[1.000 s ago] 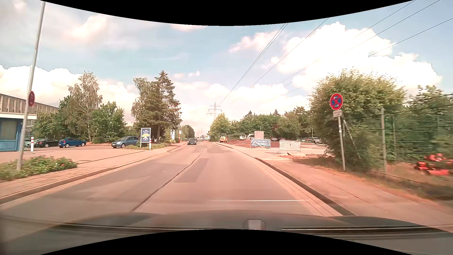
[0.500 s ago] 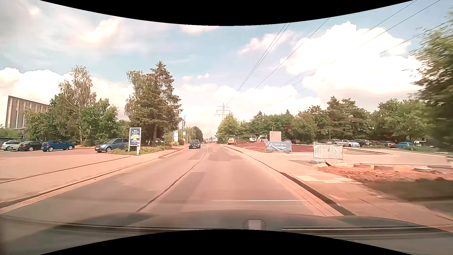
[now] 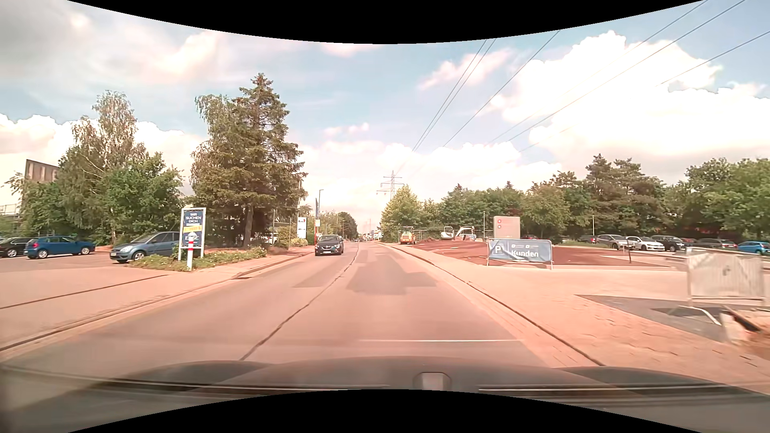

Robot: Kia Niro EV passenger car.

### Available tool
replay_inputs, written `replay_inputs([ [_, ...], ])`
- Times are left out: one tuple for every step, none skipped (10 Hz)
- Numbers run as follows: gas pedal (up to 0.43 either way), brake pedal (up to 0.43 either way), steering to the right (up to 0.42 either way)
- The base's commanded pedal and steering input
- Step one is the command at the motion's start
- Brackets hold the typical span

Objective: Follow the waypoints while adhering to traffic rules and regulations

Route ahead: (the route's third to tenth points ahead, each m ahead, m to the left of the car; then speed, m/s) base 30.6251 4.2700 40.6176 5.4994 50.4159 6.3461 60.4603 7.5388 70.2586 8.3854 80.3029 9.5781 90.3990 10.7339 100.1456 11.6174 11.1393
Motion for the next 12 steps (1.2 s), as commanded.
replay_inputs([
  [0.157, 0.0, -0.026],
  [0.157, 0.0, -0.026],
  [0.157, 0.0, -0.026],
  [0.157, 0.0, -0.026],
  [0.157, 0.0, -0.026],
  [0.157, 0.0, -0.026],
  [0.157, 0.0, -0.026],
  [0.157, 0.0, -0.026],
  [0.157, 0.0, -0.025],
  [0.157, 0.0, -0.024],
  [0.157, 0.0, -0.023],
  [0.157, 0.0, -0.022],
])
